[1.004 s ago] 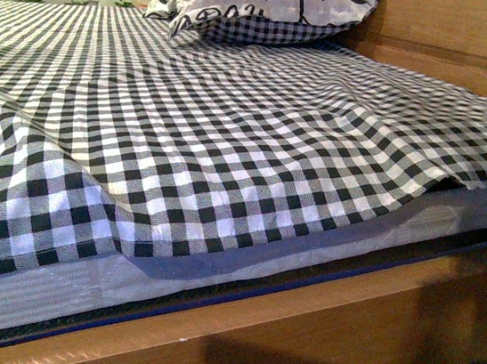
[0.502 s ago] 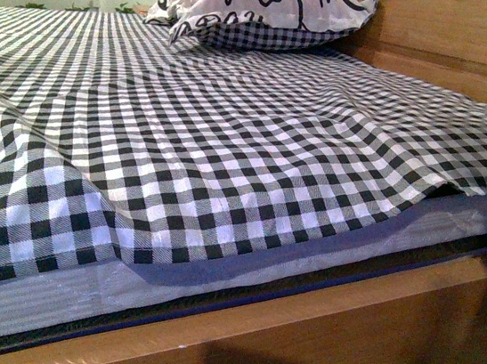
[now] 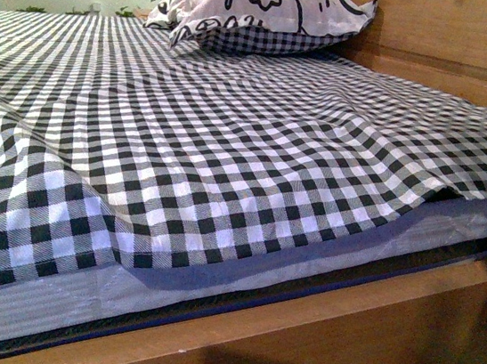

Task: Clean up trash

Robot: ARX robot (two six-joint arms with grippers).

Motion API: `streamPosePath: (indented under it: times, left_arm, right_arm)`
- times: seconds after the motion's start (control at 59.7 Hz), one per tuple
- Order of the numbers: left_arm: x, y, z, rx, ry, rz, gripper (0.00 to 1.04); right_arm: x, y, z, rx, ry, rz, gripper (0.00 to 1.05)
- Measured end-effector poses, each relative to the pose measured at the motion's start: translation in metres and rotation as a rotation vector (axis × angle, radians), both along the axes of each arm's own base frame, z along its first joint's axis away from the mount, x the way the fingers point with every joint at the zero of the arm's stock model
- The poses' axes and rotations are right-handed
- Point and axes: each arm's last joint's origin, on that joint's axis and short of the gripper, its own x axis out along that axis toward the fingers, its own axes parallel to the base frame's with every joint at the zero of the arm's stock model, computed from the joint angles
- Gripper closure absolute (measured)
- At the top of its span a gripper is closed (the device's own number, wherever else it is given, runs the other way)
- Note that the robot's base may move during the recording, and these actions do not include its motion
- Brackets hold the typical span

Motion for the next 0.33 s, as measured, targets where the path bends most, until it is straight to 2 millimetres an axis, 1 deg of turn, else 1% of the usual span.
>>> streamPosePath:
  times: [0.335]
  left_arm:
    - [0.0,0.0,0.0,0.0,0.0,0.0,0.78]
  right_arm:
    - [0.0,0.0,0.0,0.0,0.0,0.0,0.85]
